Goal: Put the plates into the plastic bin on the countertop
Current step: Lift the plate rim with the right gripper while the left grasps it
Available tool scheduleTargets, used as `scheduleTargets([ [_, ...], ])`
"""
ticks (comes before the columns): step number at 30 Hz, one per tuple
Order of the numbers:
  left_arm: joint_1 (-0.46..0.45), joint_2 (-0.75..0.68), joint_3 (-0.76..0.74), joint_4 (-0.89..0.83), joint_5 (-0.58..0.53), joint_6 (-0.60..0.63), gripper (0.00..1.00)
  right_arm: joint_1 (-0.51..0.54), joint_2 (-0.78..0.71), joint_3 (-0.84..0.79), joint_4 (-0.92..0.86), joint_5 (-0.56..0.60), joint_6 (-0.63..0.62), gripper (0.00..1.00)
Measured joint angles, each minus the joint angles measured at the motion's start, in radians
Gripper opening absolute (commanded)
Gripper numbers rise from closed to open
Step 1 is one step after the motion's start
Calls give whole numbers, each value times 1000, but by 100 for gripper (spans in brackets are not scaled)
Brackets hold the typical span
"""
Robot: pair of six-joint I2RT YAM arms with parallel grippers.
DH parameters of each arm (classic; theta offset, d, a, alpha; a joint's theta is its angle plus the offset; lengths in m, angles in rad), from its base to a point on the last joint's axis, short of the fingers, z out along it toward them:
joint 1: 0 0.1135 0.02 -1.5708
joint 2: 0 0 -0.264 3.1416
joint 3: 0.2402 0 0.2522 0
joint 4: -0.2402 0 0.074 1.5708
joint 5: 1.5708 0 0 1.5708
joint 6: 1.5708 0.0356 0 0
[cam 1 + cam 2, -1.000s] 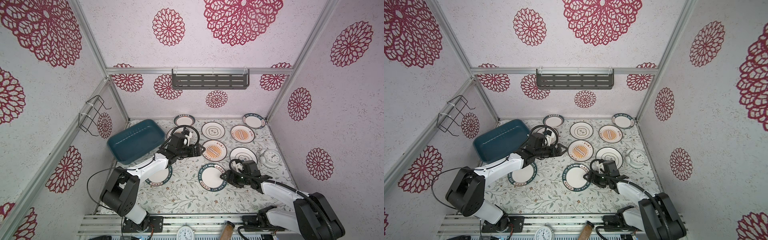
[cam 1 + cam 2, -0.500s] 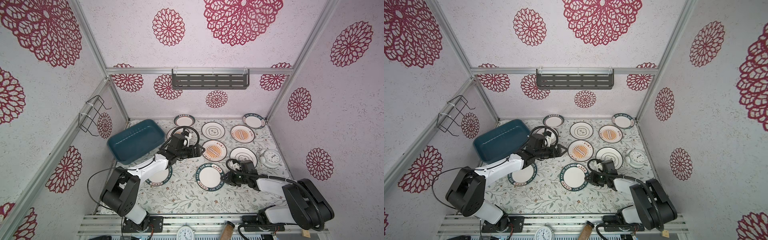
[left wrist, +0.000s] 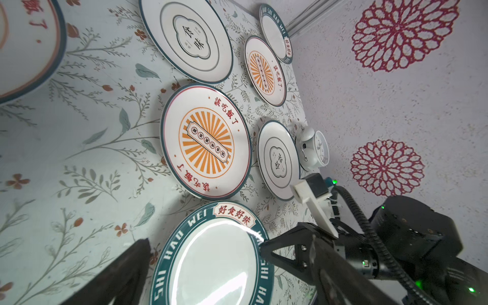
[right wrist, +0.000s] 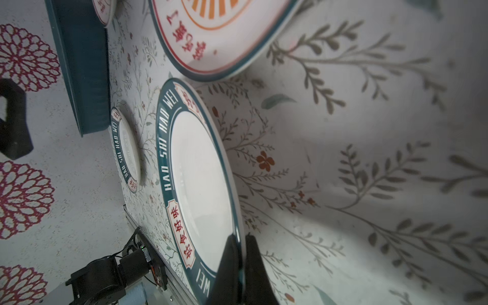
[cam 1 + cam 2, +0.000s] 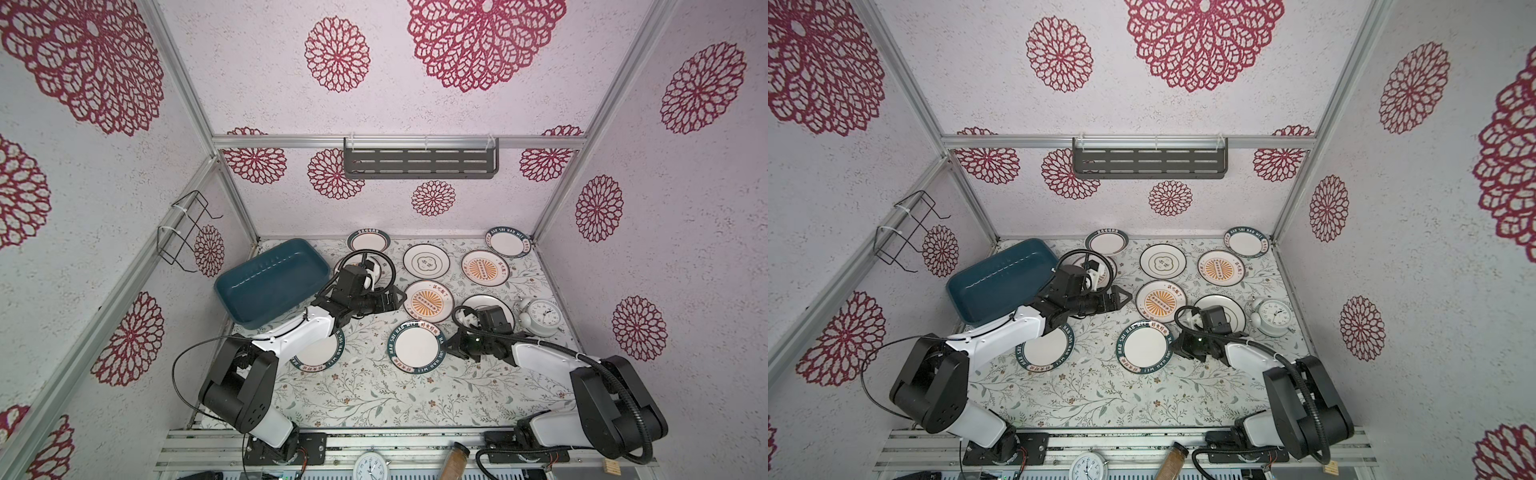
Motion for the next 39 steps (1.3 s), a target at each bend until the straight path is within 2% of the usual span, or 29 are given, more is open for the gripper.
scheduleTargets([
  [4,74,-70,0,-11,4,0,99,-17,-63,116,-74,10,-30,0],
  [9,141,-149,0,-16,17,2,97,-52,-64,237,-71,10,-38,0],
  [14,146,-168,0,-46,50,7,98,-61,-15,338,-54,9,-40,0],
  [20,146,-168,0,-45,106,0,100,-62,54,374,24,-28,-30,0],
  [23,146,-165,-1,-43,119,-5,96,-63,91,385,56,-57,-19,0],
  [26,146,-151,0,-37,130,-12,90,-63,116,399,74,-74,-11,0],
  [28,146,-133,0,-36,140,-17,79,-64,116,399,84,-81,-10,0],
  [32,146,-91,3,-28,163,-32,69,-64,116,400,117,-93,-1,0],
  [37,146,-62,9,-14,188,-57,45,-64,116,399,146,-97,16,0],
  [39,146,-55,20,-9,196,-60,38,-64,116,398,160,-97,23,0],
])
